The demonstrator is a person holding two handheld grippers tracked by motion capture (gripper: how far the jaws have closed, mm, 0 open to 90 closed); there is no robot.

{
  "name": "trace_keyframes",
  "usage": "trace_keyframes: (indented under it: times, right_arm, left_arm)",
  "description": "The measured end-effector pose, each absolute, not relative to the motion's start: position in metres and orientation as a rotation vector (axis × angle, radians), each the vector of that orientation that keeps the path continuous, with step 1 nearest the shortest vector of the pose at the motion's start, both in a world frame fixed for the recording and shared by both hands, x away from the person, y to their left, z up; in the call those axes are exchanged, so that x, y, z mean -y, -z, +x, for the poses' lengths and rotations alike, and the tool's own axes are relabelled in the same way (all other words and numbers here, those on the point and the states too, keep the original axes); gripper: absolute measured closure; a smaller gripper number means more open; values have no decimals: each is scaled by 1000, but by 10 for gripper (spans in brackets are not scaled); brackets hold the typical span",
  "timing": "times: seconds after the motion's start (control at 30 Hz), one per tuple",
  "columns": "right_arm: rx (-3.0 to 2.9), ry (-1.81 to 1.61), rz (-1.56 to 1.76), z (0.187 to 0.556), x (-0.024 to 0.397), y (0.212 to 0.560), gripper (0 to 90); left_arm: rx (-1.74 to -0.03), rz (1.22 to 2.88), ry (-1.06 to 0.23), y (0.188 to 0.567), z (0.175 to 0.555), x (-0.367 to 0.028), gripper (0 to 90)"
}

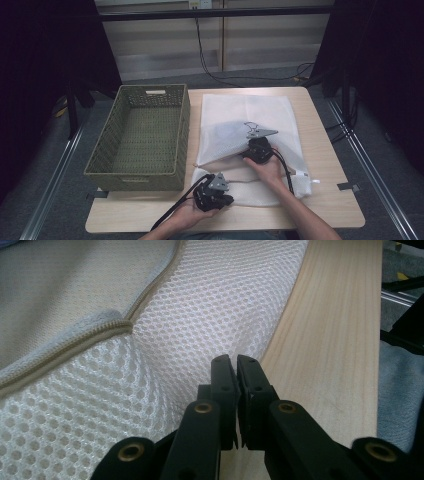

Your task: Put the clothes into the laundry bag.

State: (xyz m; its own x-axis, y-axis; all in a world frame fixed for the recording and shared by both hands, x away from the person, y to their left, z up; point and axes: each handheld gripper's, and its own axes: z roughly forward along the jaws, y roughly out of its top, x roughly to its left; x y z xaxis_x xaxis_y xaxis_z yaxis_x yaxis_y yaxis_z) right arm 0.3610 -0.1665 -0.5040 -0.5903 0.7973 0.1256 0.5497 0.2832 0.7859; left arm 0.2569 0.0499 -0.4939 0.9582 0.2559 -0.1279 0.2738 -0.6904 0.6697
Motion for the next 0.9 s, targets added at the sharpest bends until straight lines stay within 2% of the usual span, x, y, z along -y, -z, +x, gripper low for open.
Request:
trace_keyframes:
  times: [0.37, 0.57, 0.6, 0.73, 0.8, 0.9]
  right_arm:
    - [-2316, -1299, 1182, 343, 175, 487, 580]
    - [-2329, -1354, 1124, 327, 188, 474, 561]
    - [-2331, -1371, 1117, 323, 192, 472, 575]
    - [-2367, -1413, 1092, 316, 203, 472, 753]
    - [-2396, -1408, 1091, 315, 206, 476, 823]
    - [-2438, -1356, 1105, 318, 206, 484, 844]
  left_arm:
    - [-373, 2367, 33, 494, 257, -50, 869]
    - [-371, 2373, 34, 493, 257, -50, 869]
    - [-374, 2369, 36, 493, 257, -50, 869]
    - [-369, 2358, 36, 494, 257, -50, 869]
    - [-369, 2404, 8, 491, 257, -50, 869]
    - [-359, 2379, 35, 493, 258, -50, 869]
